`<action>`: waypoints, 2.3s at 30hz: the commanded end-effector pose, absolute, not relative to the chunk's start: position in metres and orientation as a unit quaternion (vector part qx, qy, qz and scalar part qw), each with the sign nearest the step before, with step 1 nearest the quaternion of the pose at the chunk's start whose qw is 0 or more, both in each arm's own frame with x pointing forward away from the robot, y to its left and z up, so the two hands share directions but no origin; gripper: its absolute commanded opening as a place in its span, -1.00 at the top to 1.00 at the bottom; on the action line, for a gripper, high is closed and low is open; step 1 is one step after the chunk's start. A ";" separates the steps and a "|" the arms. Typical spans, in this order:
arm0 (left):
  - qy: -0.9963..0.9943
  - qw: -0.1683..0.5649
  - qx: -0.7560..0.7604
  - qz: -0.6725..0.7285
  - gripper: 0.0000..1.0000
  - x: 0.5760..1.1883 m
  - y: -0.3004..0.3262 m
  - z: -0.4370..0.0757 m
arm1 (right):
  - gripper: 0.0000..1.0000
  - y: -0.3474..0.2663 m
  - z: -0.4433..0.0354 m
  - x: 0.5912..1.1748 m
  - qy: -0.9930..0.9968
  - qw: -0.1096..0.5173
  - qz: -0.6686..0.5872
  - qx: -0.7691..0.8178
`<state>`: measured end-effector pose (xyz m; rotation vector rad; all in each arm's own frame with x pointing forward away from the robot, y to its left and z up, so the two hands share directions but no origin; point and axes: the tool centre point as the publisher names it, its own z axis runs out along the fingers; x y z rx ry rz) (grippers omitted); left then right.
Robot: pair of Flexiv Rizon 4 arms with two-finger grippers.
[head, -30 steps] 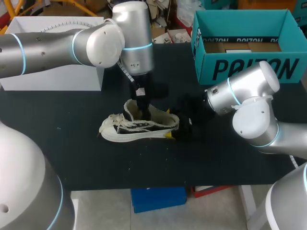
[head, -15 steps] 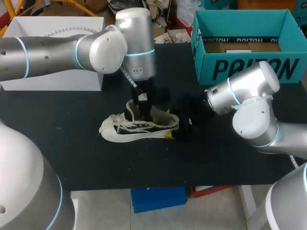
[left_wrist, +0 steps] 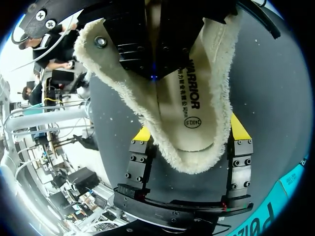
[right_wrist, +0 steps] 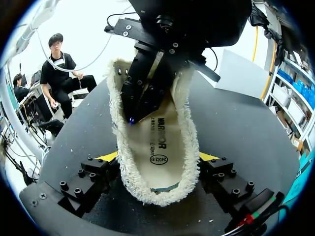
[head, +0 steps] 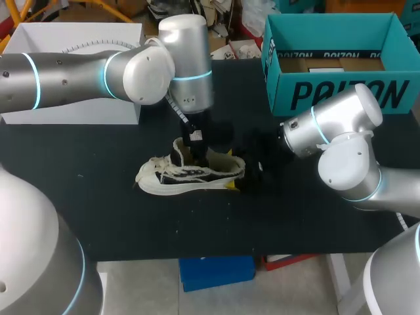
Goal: Take the shoe out of the shoebox, open the shoe tongue, remove and reinsert the insole, then place the shoe into the shoebox
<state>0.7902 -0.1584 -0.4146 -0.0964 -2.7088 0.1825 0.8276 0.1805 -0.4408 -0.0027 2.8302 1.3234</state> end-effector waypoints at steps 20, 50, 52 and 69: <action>-0.999 0.023 -0.016 -0.018 0.45 0.783 -0.148 -0.410 | 1.00 0.181 -0.443 0.828 0.906 0.009 0.423 0.000; -0.981 -0.185 0.006 -0.060 0.29 0.836 -0.132 -0.429 | 1.00 0.181 -0.443 0.828 0.906 0.009 0.423 0.000; -0.979 -0.196 0.006 -0.053 0.30 0.839 -0.134 -0.427 | 1.00 0.181 -0.443 0.828 0.906 0.009 0.423 0.000; -0.969 -0.247 0.022 0.011 0.29 0.853 -0.139 -0.409 | 1.00 0.181 -0.443 0.828 0.906 0.009 0.423 0.000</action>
